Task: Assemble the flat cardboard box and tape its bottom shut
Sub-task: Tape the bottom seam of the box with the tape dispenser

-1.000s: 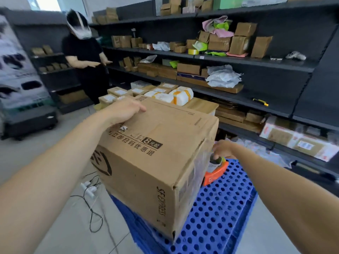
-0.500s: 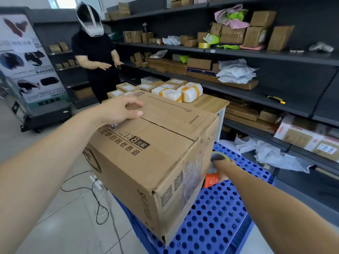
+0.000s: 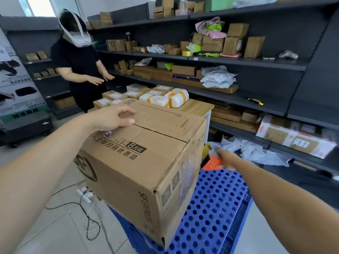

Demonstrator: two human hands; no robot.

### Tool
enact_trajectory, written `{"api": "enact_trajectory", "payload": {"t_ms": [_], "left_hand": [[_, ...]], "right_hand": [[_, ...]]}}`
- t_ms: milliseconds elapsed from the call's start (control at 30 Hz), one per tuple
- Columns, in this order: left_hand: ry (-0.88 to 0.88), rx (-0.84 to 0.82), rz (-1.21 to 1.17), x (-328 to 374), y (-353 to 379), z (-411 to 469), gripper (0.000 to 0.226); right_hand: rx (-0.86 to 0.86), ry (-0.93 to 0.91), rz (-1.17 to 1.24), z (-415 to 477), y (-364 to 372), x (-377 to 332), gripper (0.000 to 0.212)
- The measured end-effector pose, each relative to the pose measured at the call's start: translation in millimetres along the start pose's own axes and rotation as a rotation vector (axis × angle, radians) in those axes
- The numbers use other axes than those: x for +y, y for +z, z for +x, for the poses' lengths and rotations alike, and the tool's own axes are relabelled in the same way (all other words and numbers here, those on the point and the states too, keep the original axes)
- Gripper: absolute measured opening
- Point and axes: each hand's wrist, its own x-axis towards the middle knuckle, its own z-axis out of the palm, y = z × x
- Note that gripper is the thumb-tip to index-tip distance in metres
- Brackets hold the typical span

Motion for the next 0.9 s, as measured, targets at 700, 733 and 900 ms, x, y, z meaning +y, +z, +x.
{"api": "enact_trajectory", "payload": {"t_ms": [700,733,900], "left_hand": [[0.245,-0.030,0.026,6.6,-20.5,-6.1,0.036],[0.283,-0.007,-0.058,2.1,-24.3,-5.9,0.035],[0.470,0.096,-0.612,-11.0,-55.6,-13.2,0.032]], "right_hand": [[0.589,-0.400,0.364,-174.6,-168.1,-172.7,0.081],[0.597,-0.411,0.331,-185.8,-164.8,-185.4,0.080],[0.545,-0.412,0.110,-227.9,-143.6,-237.7,0.039]]}}
